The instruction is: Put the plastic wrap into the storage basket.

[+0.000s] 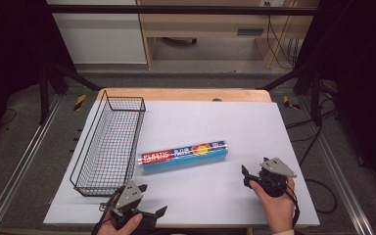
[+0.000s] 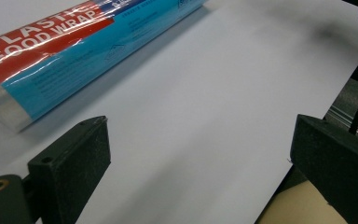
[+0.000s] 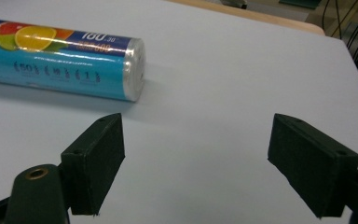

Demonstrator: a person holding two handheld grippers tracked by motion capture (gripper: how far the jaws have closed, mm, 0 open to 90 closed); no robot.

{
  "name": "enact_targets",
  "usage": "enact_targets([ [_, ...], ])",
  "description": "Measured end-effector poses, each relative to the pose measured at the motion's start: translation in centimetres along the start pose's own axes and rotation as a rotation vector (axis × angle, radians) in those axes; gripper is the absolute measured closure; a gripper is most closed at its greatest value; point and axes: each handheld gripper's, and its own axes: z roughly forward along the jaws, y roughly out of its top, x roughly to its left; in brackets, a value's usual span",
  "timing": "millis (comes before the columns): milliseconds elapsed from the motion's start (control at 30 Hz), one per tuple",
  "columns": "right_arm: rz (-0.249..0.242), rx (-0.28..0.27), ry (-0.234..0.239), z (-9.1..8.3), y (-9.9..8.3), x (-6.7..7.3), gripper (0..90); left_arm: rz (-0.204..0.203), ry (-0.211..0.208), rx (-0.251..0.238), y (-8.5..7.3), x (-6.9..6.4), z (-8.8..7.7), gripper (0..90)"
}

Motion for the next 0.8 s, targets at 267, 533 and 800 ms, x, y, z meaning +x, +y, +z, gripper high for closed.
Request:
enact_targets([
  [267,-0.02,0.003,0.025,-0.4,0.1,0.2,13.0,0.039,0.003,0.017,0.9,0.1,0.3,5.2],
  [533,-0.037,-0.012,0.031,-1.0,-0.3,-0.4,7.0,0.18,0.015,0.117,5.9,0.4,0.9,5.6],
  [800,-0.034,-0.036,0.066,-1.0,-0.1,-0.5,6.1,0.35,0.001,0.22,12.9,1.2,2.9,5.2],
])
